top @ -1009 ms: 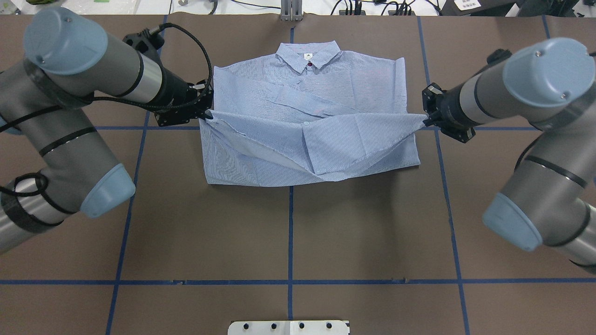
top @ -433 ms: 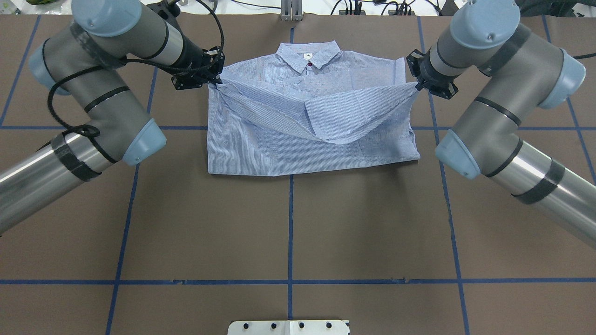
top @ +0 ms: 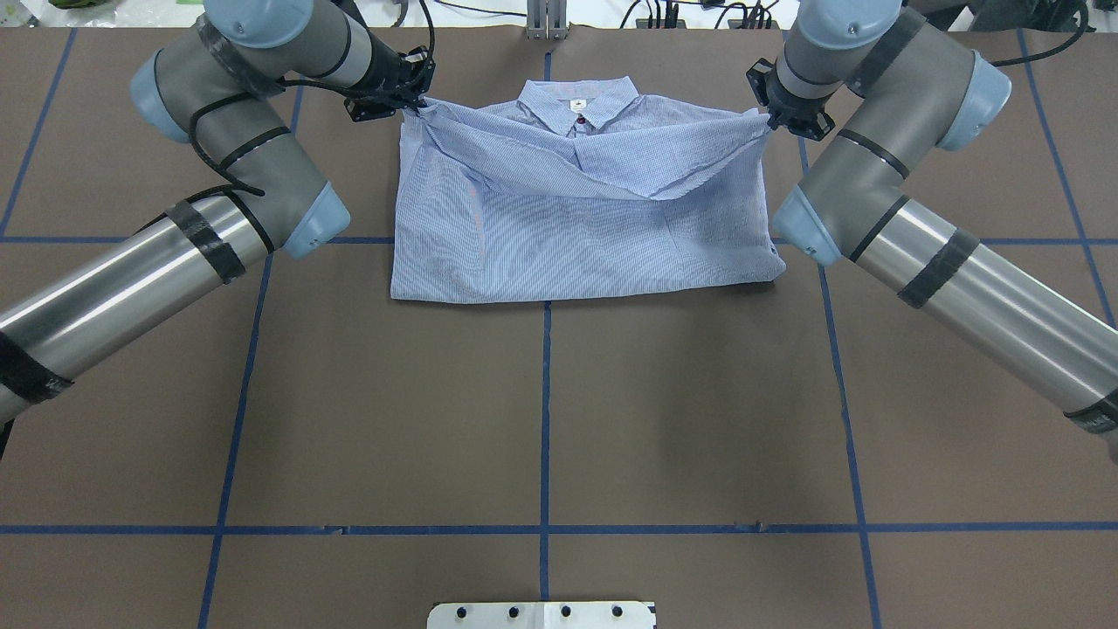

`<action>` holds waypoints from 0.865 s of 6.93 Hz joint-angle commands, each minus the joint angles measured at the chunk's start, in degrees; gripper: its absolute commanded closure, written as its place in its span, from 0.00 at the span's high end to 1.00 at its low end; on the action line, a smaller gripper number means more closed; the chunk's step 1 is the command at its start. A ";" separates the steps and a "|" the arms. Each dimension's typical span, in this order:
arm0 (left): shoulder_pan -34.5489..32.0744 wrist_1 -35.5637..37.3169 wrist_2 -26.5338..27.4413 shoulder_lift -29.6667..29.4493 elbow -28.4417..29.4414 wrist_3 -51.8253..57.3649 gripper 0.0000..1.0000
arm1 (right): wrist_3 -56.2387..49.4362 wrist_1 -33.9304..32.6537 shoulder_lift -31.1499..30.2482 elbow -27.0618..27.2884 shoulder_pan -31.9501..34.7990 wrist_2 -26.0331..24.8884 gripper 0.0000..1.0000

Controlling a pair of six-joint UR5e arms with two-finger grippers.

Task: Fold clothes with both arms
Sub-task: 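Release the hem near the collar and raise both grippers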

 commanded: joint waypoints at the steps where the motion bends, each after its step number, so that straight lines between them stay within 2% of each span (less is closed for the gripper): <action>1: -0.04 -2.32 2.46 -0.86 4.41 3.16 0.20 | -0.34 3.55 3.01 -6.37 -0.05 -1.10 0.00; 2: -0.04 -2.41 4.03 -0.86 5.38 6.65 0.81 | -0.26 3.72 4.41 -8.13 -0.05 -1.10 0.18; 3: -0.91 -2.41 4.66 -0.86 5.56 7.12 0.97 | -0.26 5.29 5.73 -10.32 -0.05 -1.63 0.49; 4: -3.35 -2.41 4.58 -0.60 5.48 8.87 0.96 | -0.26 6.18 5.92 -10.69 -0.05 -1.80 0.56; 6: -5.22 -2.07 3.62 1.68 2.68 10.82 0.96 | 0.27 6.27 6.45 -9.74 0.92 -1.99 0.57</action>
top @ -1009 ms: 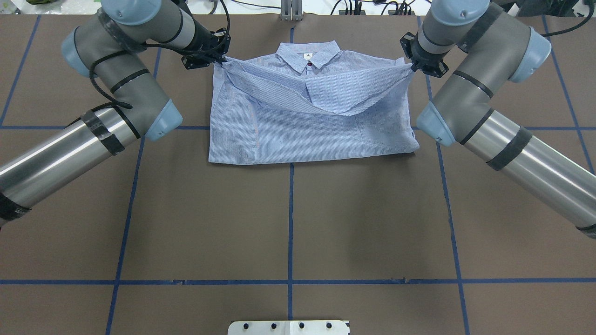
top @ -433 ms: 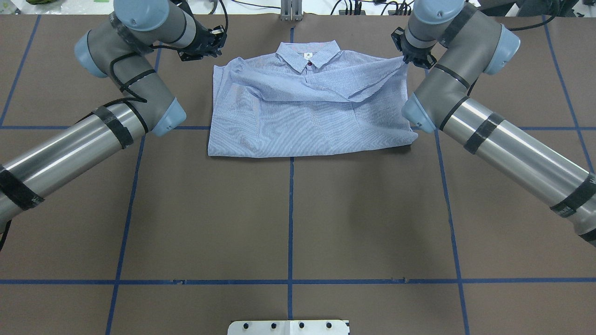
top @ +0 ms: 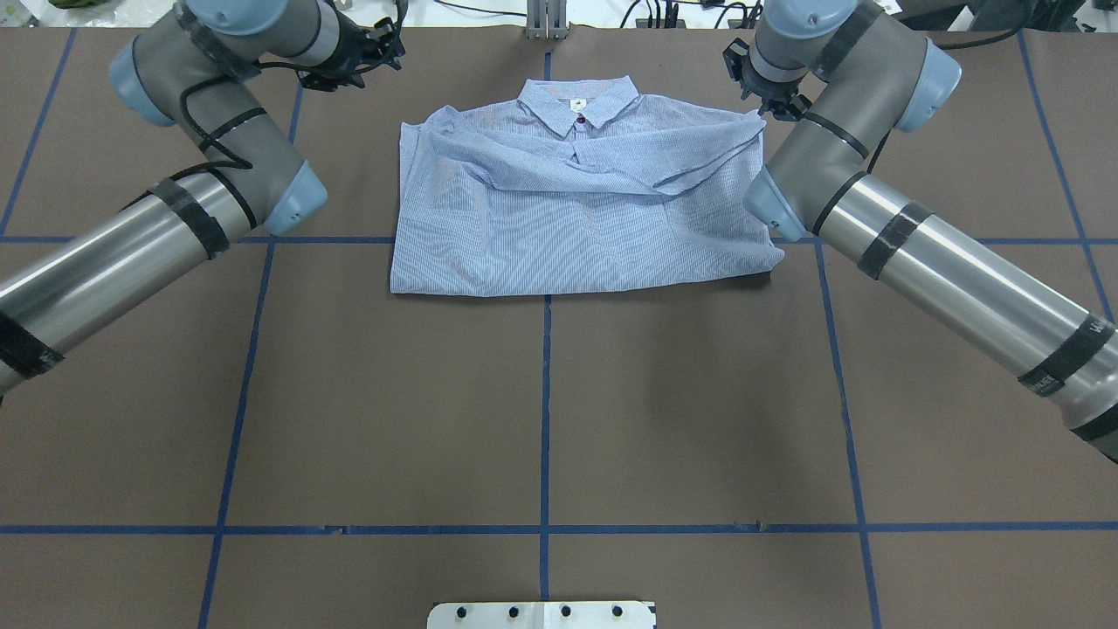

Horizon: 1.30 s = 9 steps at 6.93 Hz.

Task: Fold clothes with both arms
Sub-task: 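Release the hem near the collar and raise both grippers, then lower the right gripper to the folded shirt's side edge and grasp it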

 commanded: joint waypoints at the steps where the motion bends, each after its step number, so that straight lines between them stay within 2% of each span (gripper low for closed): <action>1: -1.66 0.67 -3.18 2.95 -4.27 1.00 0.96 | 0.90 -1.17 -2.10 7.58 -0.66 1.58 0.59; 2: -1.84 0.67 -4.34 5.41 -7.77 1.00 0.96 | 1.52 -2.05 -12.48 19.92 -4.84 2.20 0.62; 3: -2.02 1.11 -4.44 6.04 -9.63 1.09 0.96 | 1.61 -1.63 -20.07 26.22 -7.67 2.21 0.66; 4: -2.02 2.33 -4.35 6.05 -10.09 1.09 0.96 | 1.79 -1.71 -22.93 28.55 -9.00 2.47 0.68; 5: -2.11 2.34 -4.27 6.14 -10.35 1.00 0.96 | 3.79 -1.36 -25.04 28.66 -9.80 2.82 0.70; 6: -2.02 2.34 -4.18 6.14 -10.70 0.92 0.96 | 5.55 1.60 -26.63 29.62 -9.81 5.61 0.70; 8: -1.93 2.34 -3.91 6.22 -10.79 0.92 0.96 | 7.06 5.13 -27.35 28.40 -10.25 5.99 0.69; 9: -1.93 2.34 -3.74 6.22 -10.71 1.00 0.96 | 7.15 5.06 -27.18 28.22 -10.25 5.90 0.53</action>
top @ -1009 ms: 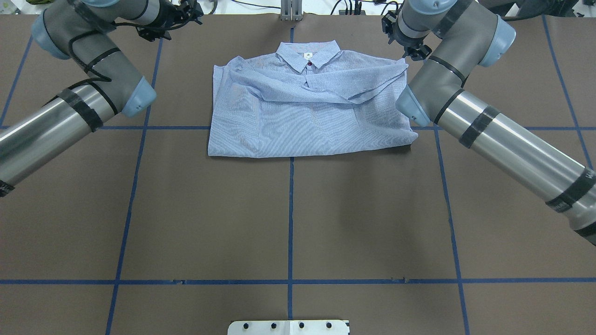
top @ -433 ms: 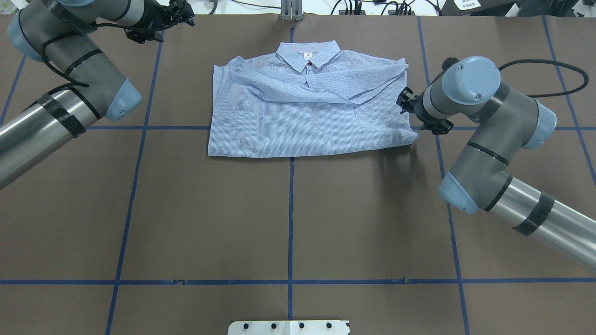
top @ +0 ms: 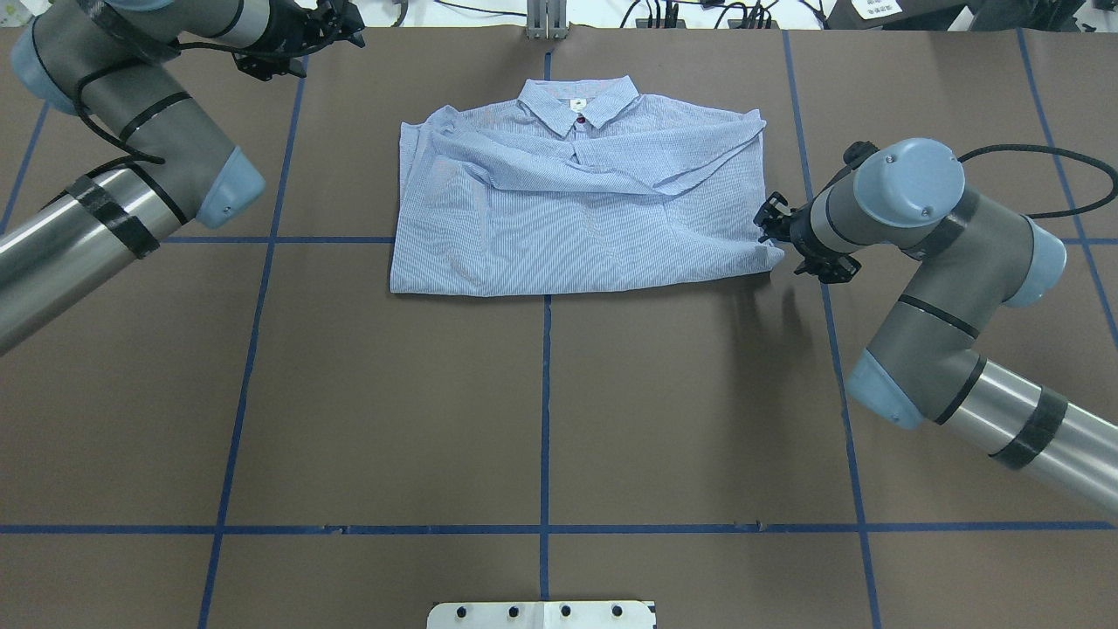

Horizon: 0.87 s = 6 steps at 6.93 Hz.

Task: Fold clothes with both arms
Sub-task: 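Lower the right gripper to the folded shirt's side edge and grasp it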

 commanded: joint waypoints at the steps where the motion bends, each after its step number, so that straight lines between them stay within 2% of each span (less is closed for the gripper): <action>1: 0.04 0.00 0.18 0.02 0.01 -0.02 0.96 | 4.71 0.72 0.56 -0.53 -0.10 0.14 0.01; 4: -0.05 0.00 0.27 0.98 -0.25 -0.02 0.96 | 6.68 0.63 2.67 -1.15 -0.01 0.23 0.00; 5: -0.05 0.00 0.18 1.07 -1.04 -0.02 0.96 | 7.21 -0.33 1.29 2.25 0.16 0.23 0.00; 6: 0.38 0.00 -0.16 1.68 -2.44 -0.54 0.96 | 9.91 -5.56 -4.38 11.16 -0.44 0.67 0.00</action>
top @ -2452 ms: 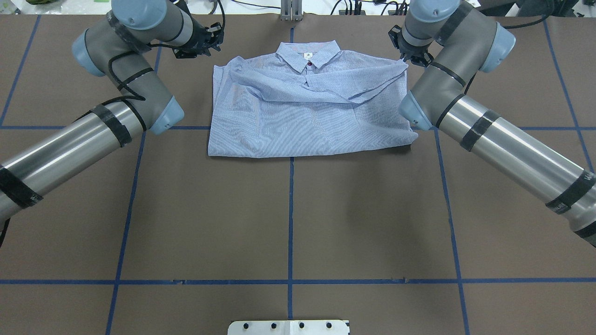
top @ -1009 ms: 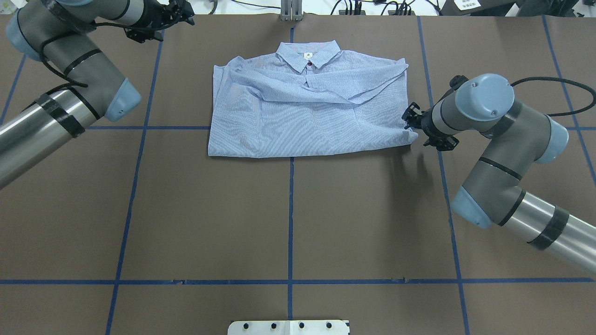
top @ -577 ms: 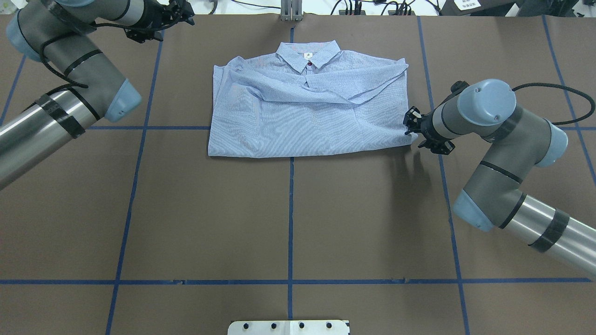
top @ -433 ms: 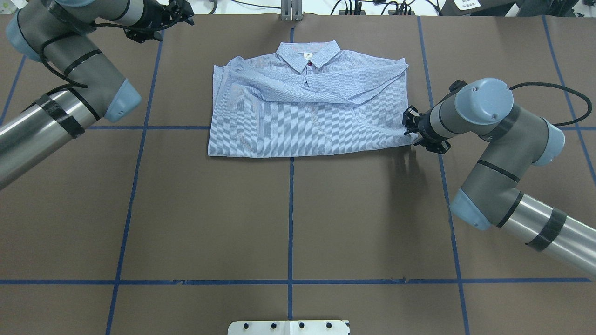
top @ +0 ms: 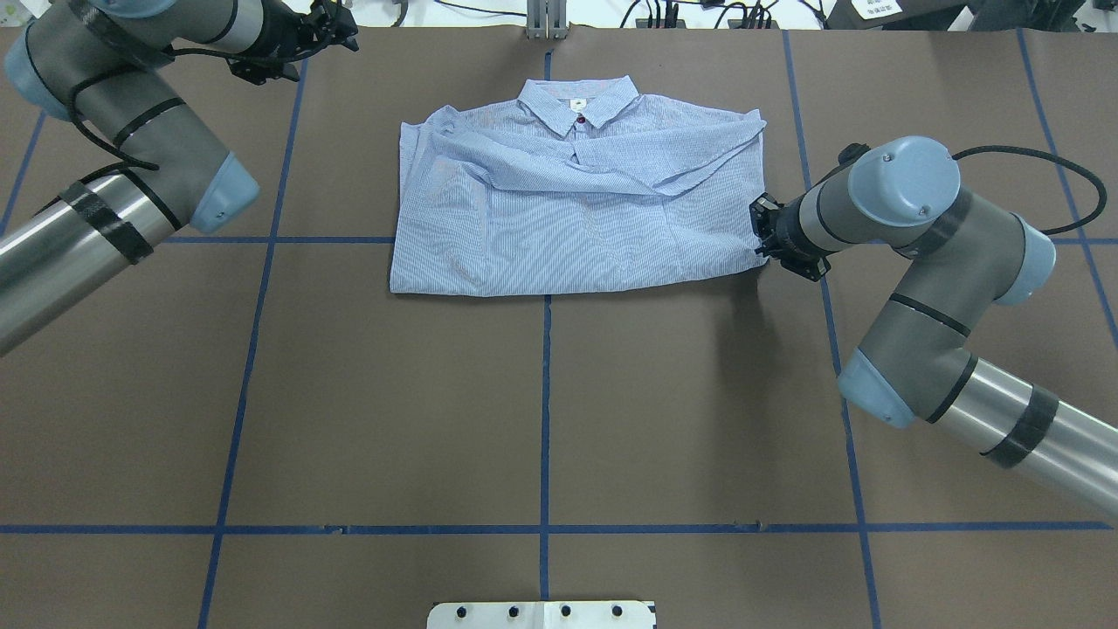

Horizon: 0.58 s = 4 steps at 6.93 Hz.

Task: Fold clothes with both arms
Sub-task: 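Drag the folded shirt toward the robot with the right gripper while the left approaches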

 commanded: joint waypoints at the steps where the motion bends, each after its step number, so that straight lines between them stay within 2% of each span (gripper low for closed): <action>1: 1.12 0.00 -0.56 0.79 -2.47 -0.59 0.96 | 2.77 -10.28 -13.04 21.67 -3.68 0.35 0.00; 2: 2.78 0.00 -1.61 3.14 -5.53 -0.68 0.96 | 6.69 -16.87 -16.60 31.03 -8.41 0.70 0.00; 3: 3.32 0.00 -4.49 6.12 -10.35 -2.16 0.96 | 10.30 -23.11 -16.90 36.86 -14.46 3.49 0.00; 4: 4.98 -0.18 -6.60 8.85 -14.66 -5.57 0.96 | 10.51 -30.48 -16.90 41.10 -19.92 10.82 0.00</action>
